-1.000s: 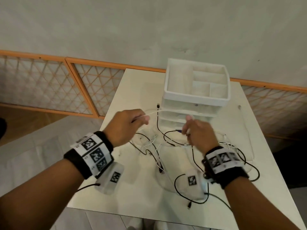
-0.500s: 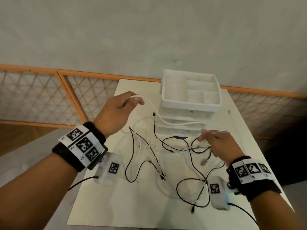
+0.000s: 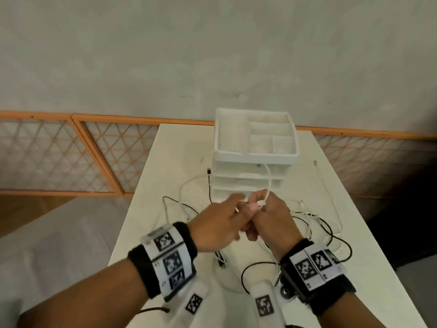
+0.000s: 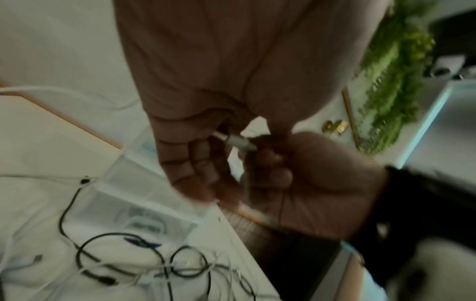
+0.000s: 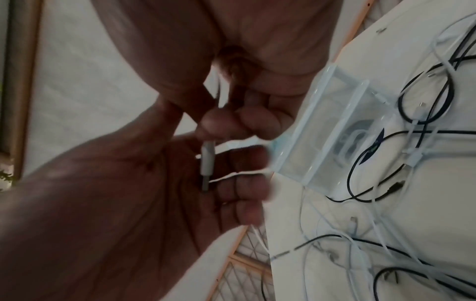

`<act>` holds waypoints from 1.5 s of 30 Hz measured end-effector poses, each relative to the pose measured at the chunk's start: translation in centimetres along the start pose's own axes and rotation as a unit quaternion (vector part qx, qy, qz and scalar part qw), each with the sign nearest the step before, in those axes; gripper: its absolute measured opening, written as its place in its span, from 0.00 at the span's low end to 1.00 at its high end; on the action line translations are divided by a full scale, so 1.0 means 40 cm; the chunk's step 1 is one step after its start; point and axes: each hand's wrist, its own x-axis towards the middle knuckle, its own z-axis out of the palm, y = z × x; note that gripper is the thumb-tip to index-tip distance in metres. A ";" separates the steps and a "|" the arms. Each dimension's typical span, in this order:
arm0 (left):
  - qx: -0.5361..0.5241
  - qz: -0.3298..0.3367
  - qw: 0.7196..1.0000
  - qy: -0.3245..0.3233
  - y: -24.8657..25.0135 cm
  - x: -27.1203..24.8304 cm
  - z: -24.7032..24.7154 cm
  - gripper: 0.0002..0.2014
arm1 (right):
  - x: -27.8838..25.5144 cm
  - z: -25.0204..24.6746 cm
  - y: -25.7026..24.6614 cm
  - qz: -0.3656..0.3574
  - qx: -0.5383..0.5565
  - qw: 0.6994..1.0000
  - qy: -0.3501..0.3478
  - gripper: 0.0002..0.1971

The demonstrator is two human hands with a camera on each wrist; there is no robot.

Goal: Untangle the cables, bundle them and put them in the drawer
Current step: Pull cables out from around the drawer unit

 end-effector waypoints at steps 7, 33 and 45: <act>-0.001 0.013 0.995 0.099 0.034 -0.002 -0.028 0.19 | 0.112 -0.128 0.028 0.066 0.129 0.979 0.142 0.05; 0.109 -0.189 0.954 0.205 -0.099 0.113 -0.043 0.11 | 0.084 -0.260 -0.235 -0.185 0.291 0.938 0.044 0.10; 0.162 -0.186 0.966 0.081 -0.099 0.254 0.065 0.24 | 0.090 -0.259 -0.328 -0.243 0.384 0.891 -0.021 0.09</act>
